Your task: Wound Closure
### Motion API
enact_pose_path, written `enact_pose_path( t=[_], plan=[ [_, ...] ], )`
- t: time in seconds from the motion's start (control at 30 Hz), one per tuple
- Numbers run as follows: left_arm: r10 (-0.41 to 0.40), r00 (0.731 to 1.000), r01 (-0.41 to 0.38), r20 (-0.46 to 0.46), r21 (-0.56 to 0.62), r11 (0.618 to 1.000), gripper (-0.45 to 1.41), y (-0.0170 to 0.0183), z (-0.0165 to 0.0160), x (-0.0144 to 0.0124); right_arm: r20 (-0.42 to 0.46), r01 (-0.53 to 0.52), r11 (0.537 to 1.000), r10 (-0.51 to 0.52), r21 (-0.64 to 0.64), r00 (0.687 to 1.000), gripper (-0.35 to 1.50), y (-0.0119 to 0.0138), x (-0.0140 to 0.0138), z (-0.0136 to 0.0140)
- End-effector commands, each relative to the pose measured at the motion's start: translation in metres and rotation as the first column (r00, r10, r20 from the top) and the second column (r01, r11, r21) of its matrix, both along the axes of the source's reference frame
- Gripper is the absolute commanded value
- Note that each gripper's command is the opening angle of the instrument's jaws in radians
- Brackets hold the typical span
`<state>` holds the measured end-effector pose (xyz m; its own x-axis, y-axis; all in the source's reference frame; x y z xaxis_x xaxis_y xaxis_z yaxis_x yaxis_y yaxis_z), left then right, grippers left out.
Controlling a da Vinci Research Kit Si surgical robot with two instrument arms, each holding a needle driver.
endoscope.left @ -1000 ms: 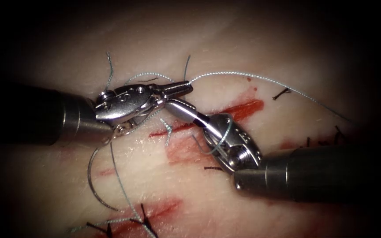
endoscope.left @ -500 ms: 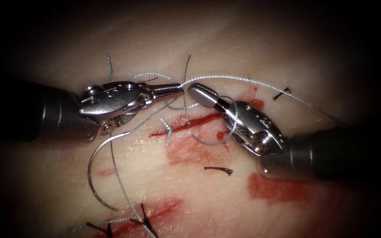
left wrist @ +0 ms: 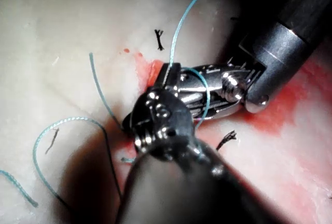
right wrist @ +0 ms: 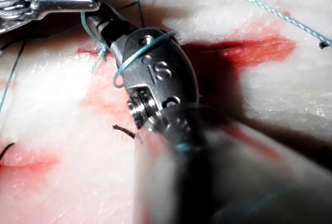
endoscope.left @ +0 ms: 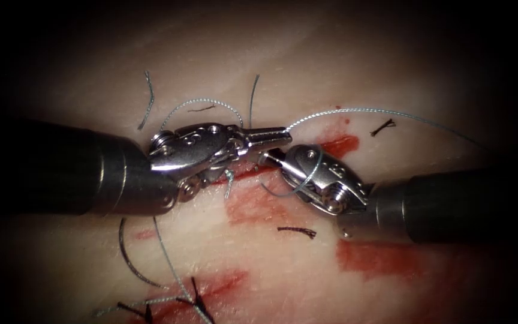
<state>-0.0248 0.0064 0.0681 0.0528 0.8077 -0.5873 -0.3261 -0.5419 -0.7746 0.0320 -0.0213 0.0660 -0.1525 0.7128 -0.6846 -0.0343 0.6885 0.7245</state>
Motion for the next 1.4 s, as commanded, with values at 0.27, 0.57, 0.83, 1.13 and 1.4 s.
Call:
enact_pose_path(
  t=[0.27,0.57,0.83,1.13,1.4],
  plan=[
    [-0.062,0.997,0.062,-0.036,-0.022,0.998,-0.45,0.0014,0.0037,0.0023,-0.208,0.099,0.994,-0.108,-0.053,0.972,-0.35,-0.0015,0.0017,-0.0007],
    [-0.095,0.990,0.091,-0.104,-0.046,0.995,-0.45,-0.0003,0.0061,0.0031,-0.334,-0.056,0.997,0.068,0.045,0.940,-0.35,-0.0013,0.0022,-0.0014],
    [-0.070,0.989,0.064,-0.132,-0.049,0.997,-0.45,-0.0021,0.0073,0.0019,-0.278,-0.199,0.963,0.244,0.179,0.929,-0.35,-0.0012,0.0025,-0.0016],
    [-0.063,0.987,0.057,-0.145,-0.045,0.997,-0.45,-0.0022,0.0072,0.0021,-0.191,-0.387,0.894,0.430,0.225,0.882,-0.35,-0.0008,0.0026,-0.0017],
    [-0.047,0.985,0.037,-0.167,-0.065,0.997,-0.45,-0.0022,0.0072,0.0023,-0.062,-0.518,0.847,0.527,0.114,0.848,-0.35,-0.0008,0.0026,-0.0017]
  ],
)
